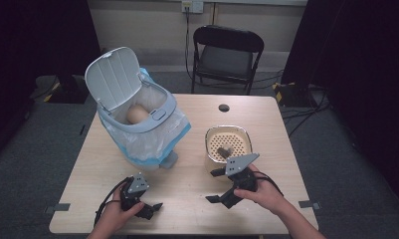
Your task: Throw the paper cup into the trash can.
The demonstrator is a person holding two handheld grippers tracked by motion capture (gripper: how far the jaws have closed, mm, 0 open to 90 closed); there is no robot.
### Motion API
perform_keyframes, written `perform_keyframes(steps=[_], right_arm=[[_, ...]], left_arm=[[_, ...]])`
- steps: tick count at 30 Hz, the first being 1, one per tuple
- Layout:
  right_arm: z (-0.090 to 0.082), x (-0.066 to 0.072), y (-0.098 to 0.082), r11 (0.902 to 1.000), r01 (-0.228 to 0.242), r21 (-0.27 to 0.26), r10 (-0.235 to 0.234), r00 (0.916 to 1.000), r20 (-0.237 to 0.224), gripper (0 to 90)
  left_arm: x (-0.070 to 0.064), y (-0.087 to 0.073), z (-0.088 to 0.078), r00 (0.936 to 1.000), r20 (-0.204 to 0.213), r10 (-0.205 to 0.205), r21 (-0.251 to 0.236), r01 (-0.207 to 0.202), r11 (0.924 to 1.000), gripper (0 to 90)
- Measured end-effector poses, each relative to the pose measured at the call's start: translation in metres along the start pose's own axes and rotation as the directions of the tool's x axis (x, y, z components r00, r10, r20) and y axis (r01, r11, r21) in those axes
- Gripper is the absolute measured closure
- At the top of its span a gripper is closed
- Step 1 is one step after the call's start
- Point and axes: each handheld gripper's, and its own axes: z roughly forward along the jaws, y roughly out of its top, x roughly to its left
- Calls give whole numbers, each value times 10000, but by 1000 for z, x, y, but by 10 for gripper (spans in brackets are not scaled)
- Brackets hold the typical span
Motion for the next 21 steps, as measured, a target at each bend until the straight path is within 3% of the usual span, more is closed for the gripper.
perform_keyframes(steps=[6, 12, 21], right_arm=[[10, -1, -25, 9993, -218, 299, 218, 9998, 32, 143], [20, -6, -45, 9987, -313, 400, 298, 9988, 380, 145], [38, -5, -63, 9952, 86, 976, -160, 9970, 752, 153]], left_arm=[[0, 0, 0, 10000, -16, 11, 26, -11, 10000, 0], [-1, -1, -1, 10000, 9, -32, -40, 32, 10000, 0], [-2, -4, -7, 10000, 30, -18, 119, 17, 9999, 10]])
